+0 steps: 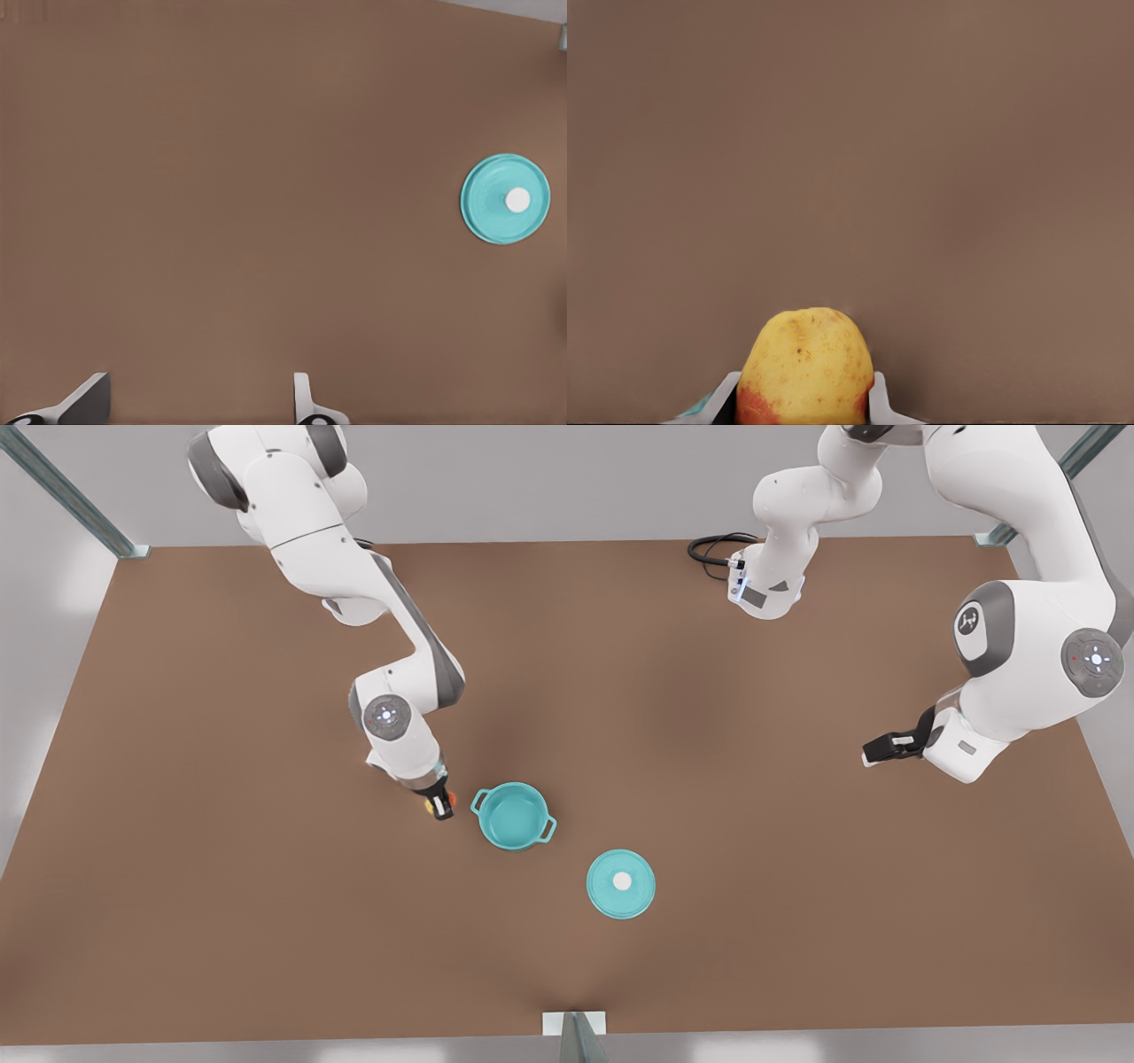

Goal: Open the pot lid and put the potato into the pot

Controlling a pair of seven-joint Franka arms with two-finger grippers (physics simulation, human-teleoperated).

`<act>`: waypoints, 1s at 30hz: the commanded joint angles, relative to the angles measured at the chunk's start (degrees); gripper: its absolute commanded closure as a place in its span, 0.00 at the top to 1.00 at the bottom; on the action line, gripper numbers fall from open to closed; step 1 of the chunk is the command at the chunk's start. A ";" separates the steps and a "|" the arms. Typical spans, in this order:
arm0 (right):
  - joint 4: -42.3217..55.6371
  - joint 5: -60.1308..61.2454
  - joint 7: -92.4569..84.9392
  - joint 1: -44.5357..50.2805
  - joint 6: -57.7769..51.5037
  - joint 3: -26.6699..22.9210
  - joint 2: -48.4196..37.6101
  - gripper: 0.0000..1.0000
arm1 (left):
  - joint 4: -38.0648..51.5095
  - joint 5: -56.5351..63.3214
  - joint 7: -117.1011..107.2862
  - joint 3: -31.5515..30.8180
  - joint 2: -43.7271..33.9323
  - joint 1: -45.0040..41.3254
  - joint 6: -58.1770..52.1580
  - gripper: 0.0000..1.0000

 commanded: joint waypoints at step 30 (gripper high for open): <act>10.07 0.88 -29.30 -1.79 -22.03 -6.40 -1.15 1.00 | 2.82 -1.02 3.62 -0.62 -0.85 -0.07 -2.13 1.00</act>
